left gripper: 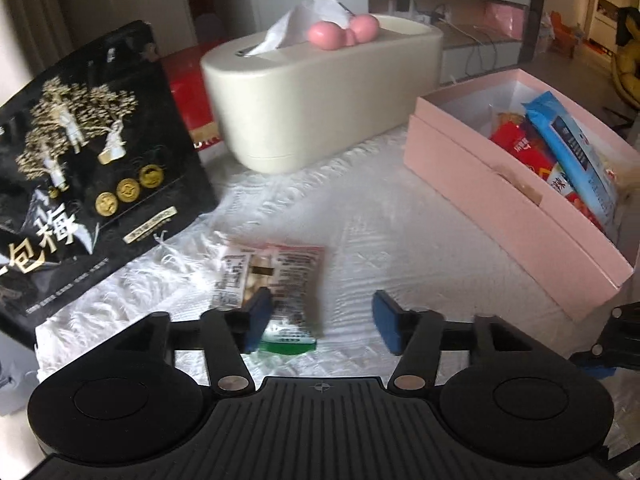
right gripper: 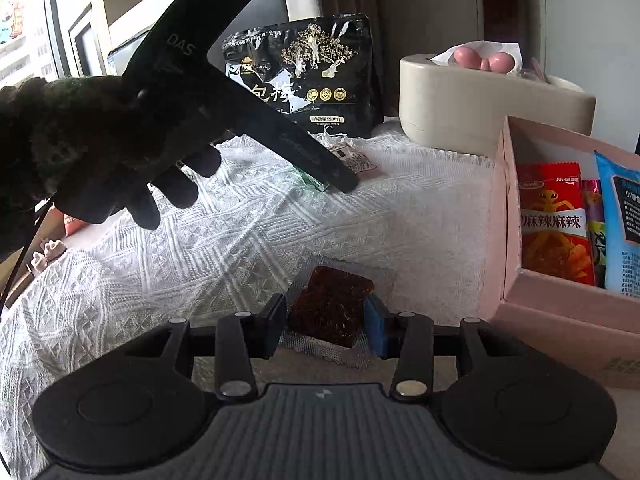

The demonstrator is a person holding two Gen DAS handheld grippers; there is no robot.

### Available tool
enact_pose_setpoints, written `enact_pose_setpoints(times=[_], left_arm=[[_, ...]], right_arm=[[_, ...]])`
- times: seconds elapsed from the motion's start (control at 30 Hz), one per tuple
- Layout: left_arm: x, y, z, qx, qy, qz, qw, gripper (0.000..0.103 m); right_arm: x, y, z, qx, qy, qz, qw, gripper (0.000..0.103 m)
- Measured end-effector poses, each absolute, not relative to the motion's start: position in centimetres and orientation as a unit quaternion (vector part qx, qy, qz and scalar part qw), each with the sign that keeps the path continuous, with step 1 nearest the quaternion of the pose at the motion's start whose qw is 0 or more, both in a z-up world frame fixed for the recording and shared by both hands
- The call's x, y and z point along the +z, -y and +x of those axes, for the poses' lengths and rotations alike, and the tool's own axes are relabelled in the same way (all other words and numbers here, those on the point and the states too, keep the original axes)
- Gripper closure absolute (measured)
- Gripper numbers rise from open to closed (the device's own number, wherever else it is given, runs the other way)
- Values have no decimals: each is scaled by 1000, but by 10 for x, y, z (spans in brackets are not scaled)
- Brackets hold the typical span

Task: Organize snacks
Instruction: 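Grasp the green-edged nut bag with the left tool while the right tool holds the sauce packet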

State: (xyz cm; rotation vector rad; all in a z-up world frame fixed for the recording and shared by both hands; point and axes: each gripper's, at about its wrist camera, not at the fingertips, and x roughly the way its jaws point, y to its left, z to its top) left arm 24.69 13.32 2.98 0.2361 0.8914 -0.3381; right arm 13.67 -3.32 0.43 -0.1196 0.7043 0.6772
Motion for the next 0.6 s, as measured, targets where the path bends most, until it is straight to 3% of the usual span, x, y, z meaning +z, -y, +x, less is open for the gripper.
enact_pose_setpoints(times=[0.07,0.2,0.37,0.6], left_arm=[[29,-129,249,-164,-431,120,879,34],[32,-127,251,-161,-420,123,884,36],[27,-124,255,-93,-377,221,895,36],[17,-159,281,-114,-415,97,897,34]], right_arm=[[4,33,137,326,-338,-56,881,60],[4,33,135,325,-338,-57,881,60],[4,33,133,326,-337,-63,881,58],[4,31,131,329,-337,-68,880,54]])
